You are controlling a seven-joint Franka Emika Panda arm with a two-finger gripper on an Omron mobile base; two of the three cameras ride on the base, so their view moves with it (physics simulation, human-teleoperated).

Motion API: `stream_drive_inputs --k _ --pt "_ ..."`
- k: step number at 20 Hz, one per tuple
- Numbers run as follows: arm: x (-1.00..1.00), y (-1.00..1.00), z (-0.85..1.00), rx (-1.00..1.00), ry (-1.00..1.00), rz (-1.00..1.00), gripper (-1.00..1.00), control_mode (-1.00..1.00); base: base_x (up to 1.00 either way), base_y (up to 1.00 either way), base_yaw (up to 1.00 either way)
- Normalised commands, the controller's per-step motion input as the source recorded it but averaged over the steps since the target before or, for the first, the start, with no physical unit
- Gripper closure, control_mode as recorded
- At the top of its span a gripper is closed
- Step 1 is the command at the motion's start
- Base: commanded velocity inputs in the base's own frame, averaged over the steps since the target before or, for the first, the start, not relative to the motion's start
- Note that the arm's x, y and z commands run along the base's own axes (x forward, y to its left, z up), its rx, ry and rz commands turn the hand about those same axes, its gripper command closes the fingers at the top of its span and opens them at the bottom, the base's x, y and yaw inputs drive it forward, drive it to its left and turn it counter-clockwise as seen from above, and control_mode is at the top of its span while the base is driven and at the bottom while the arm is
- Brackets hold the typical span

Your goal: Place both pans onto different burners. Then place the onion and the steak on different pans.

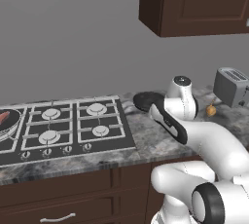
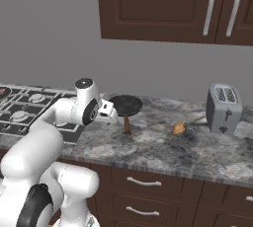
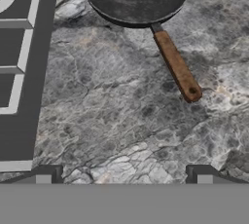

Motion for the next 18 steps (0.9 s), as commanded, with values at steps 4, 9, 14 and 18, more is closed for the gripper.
stream_drive_inputs --k 4,9,14,18 --pt "0.23 -0.31 -0.01 0.0 0.0 0.0 -1.0 -1.0 0.0 0.0 0.0" --pt "0.28 -0.31 -0.05 0.0 0.0 0.0 -1.0 -1.0 0.0 0.0 0.0" --pt "0.3 -0.16 -0.08 0.0 0.0 0.0 -1.0 -1.0 0.0 0.0 0.0" --pt "0.23 -0.07 -0.17 0.0 0.0 0.0 -1.0 -1.0 0.0 0.0 0.0"
